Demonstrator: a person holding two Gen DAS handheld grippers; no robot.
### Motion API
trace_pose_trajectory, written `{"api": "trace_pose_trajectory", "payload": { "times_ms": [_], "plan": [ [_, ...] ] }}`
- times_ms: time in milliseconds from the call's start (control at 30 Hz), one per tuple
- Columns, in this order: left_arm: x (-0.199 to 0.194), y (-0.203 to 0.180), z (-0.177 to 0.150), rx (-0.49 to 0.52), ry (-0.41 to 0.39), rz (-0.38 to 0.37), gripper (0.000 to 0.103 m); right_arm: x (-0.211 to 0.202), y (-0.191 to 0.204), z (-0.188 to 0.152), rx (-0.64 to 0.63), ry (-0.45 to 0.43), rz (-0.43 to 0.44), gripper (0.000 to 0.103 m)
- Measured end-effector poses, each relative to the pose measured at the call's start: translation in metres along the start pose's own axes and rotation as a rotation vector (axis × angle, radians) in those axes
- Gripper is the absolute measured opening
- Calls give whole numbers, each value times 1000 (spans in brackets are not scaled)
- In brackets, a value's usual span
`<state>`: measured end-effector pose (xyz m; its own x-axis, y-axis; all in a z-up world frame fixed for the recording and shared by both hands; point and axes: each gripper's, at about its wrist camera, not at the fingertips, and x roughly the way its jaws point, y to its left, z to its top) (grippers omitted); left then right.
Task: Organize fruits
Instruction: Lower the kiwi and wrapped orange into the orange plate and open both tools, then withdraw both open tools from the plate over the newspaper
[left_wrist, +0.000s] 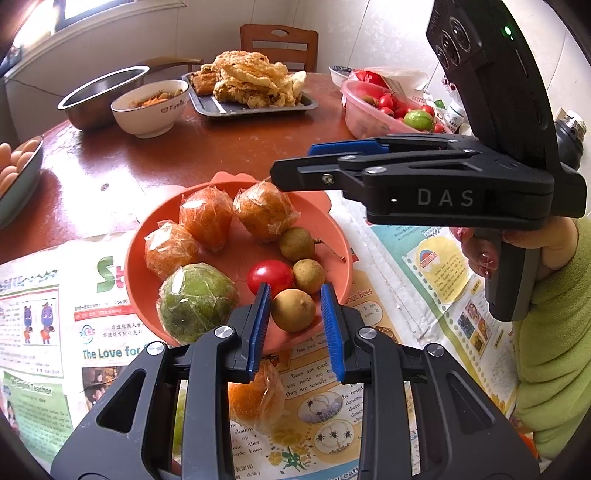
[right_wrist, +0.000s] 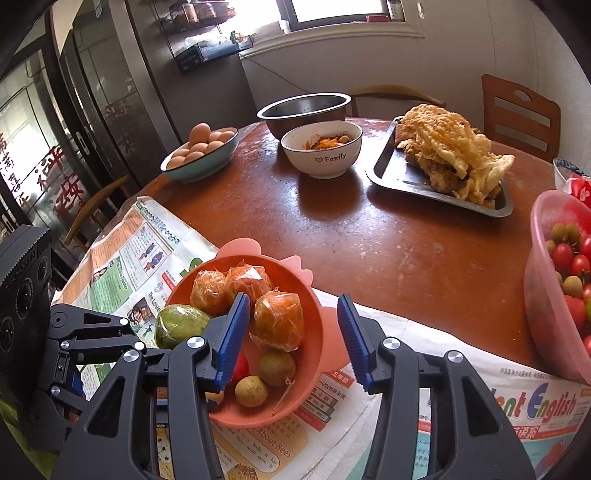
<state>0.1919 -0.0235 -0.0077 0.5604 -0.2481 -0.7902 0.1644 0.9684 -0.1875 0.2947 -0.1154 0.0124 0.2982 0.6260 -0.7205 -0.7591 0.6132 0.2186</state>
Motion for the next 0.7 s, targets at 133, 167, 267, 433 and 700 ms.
{"api": "trace_pose_trajectory", "payload": {
  "times_ms": [133,167,267,433,700],
  "plan": [
    [-5,1,0,-6,-8,10,25,-8,-2,-1,-3,-12,-35,52],
    [-7,2,0,-8,-12,14,26,-10,-2,-1,0,-16,-42,53],
    [-14,3,-1,-14,-24,18,31,-15,-3,-2,9,-25,-51,56],
    [-25,5,-2,-23,-45,26,37,-25,0,-3,11,-41,-62,62],
    [-38,10,-3,-46,-68,49,54,-39,7,-3,12,-68,-81,74]
  ]
}}
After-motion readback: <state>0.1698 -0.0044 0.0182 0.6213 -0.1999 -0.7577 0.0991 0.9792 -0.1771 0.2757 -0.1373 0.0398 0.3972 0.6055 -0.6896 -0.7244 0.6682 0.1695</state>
